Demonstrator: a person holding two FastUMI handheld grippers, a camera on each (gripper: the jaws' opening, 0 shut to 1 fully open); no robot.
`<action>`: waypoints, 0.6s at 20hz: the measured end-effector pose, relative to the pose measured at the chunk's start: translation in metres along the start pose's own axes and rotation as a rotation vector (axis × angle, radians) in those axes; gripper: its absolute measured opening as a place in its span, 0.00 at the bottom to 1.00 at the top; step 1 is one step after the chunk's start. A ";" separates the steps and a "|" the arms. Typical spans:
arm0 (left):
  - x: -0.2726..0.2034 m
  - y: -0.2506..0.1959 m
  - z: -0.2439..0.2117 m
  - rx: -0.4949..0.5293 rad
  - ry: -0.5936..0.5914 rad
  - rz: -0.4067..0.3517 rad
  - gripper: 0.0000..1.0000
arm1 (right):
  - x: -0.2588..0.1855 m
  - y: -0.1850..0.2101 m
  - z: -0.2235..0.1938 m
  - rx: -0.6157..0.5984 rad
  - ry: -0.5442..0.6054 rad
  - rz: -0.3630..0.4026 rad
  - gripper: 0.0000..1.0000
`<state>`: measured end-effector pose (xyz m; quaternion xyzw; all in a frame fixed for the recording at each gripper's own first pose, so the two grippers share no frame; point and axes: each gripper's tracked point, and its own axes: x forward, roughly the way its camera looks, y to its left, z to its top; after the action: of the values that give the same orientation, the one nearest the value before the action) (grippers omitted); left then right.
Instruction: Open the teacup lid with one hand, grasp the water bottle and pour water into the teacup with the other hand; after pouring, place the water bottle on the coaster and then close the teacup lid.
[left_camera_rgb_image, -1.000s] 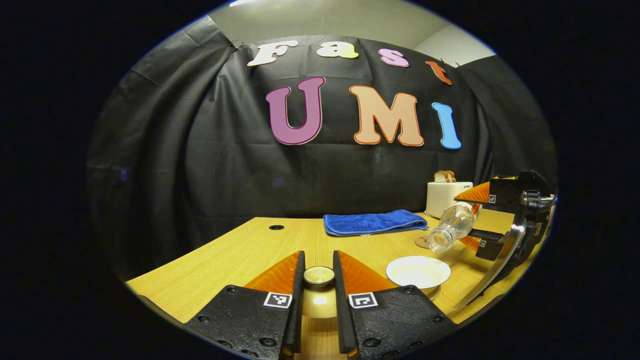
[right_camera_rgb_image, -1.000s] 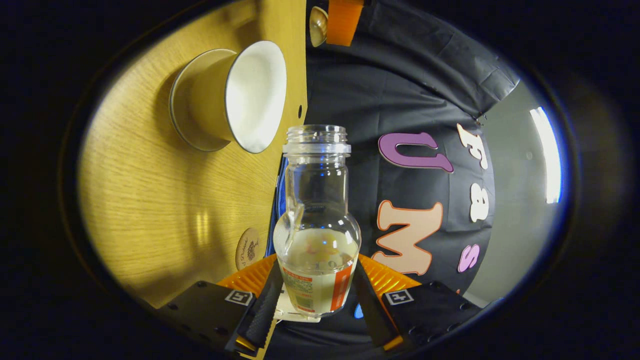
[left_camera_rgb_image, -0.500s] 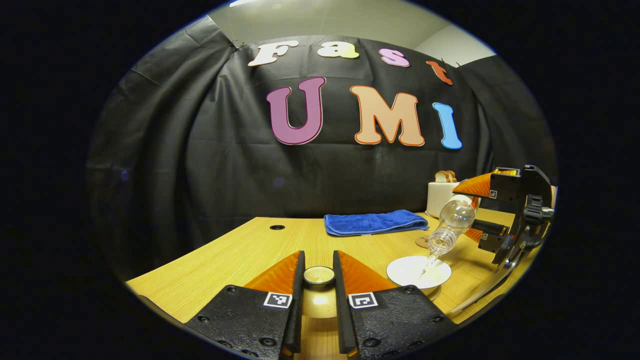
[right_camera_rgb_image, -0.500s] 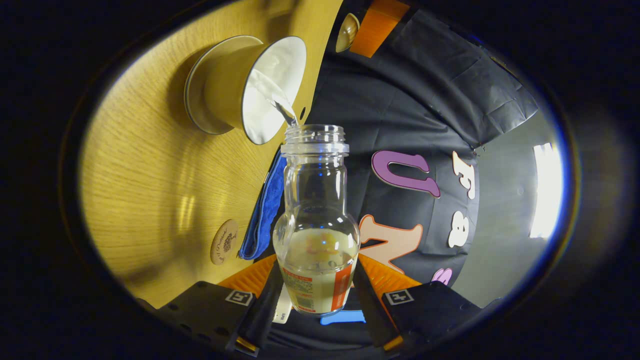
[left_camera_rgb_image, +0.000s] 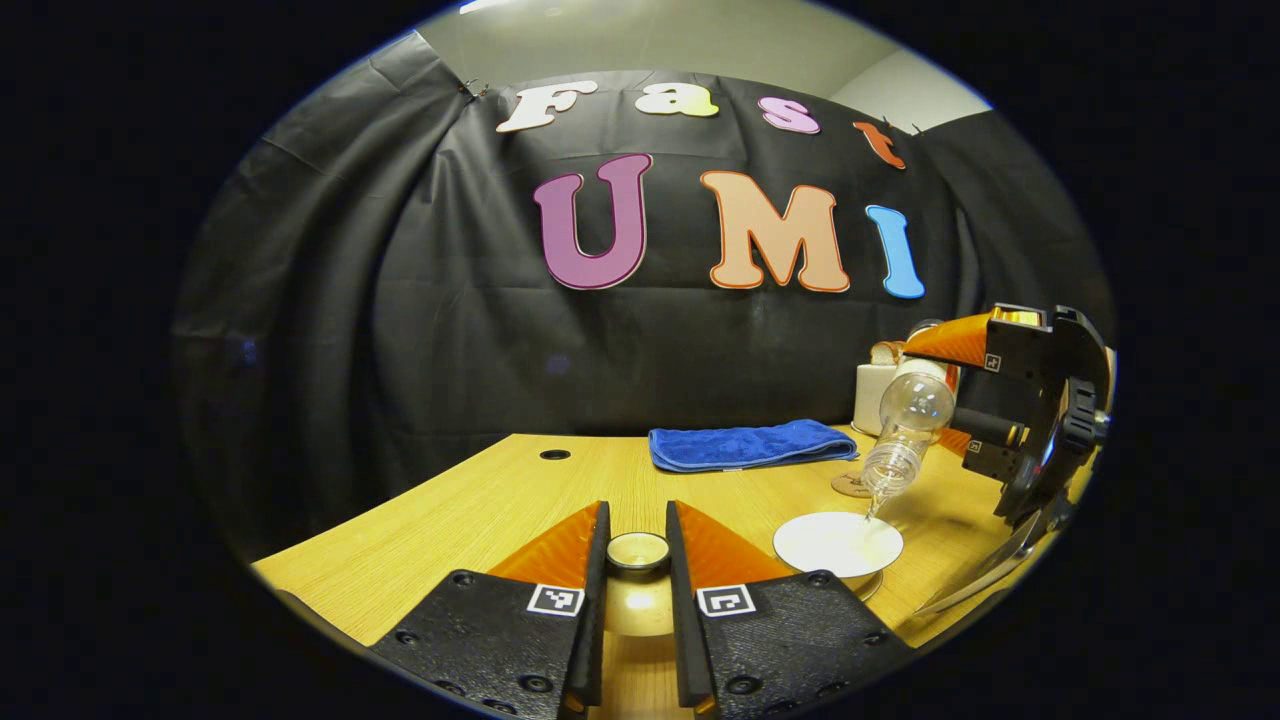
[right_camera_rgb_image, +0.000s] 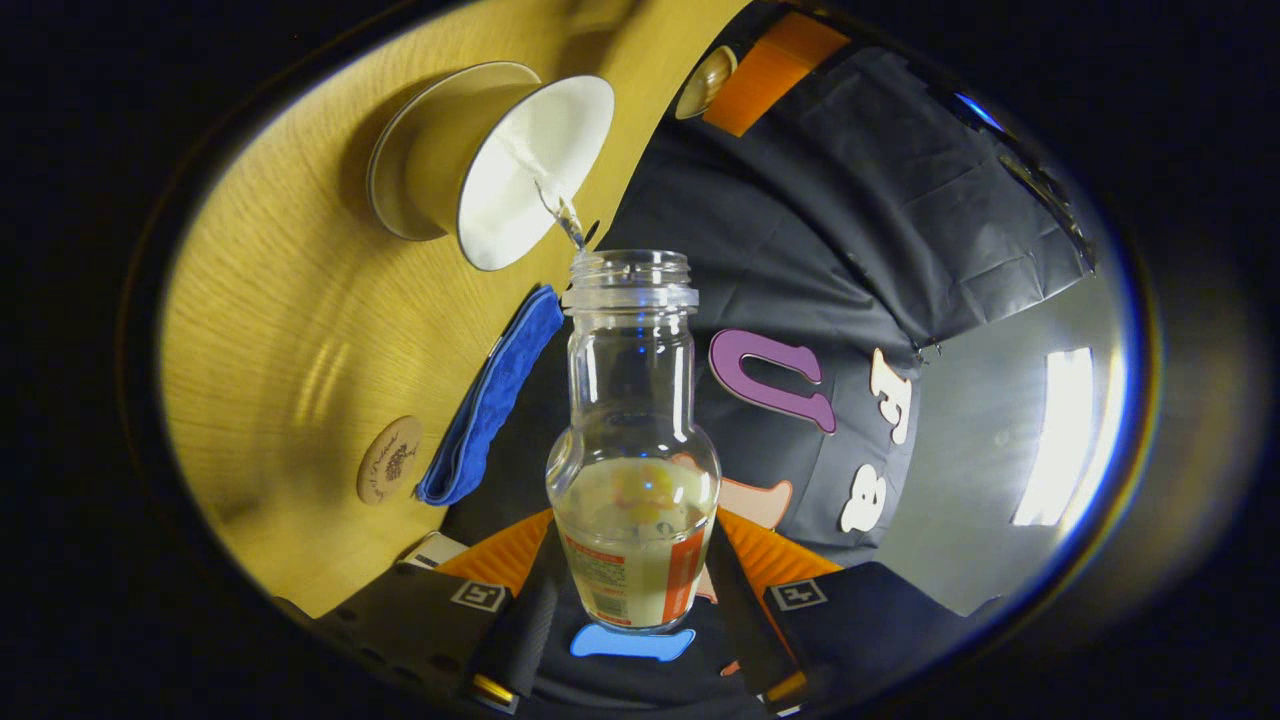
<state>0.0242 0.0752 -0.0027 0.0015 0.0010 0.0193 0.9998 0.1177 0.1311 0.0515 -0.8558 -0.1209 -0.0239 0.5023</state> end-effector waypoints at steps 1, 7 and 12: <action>0.000 0.000 0.001 0.000 0.000 0.000 0.26 | 0.000 -0.002 0.000 -0.018 -0.008 -0.010 0.80; 0.001 0.000 0.001 0.000 0.001 0.001 0.27 | -0.007 -0.011 0.003 -0.093 -0.029 -0.060 0.80; 0.001 0.000 0.000 0.000 0.001 0.001 0.27 | -0.004 -0.003 -0.002 -0.014 -0.007 -0.006 0.81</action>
<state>0.0248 0.0753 -0.0032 0.0015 0.0013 0.0199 0.9998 0.1130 0.1300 0.0543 -0.8591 -0.1250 -0.0234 0.4957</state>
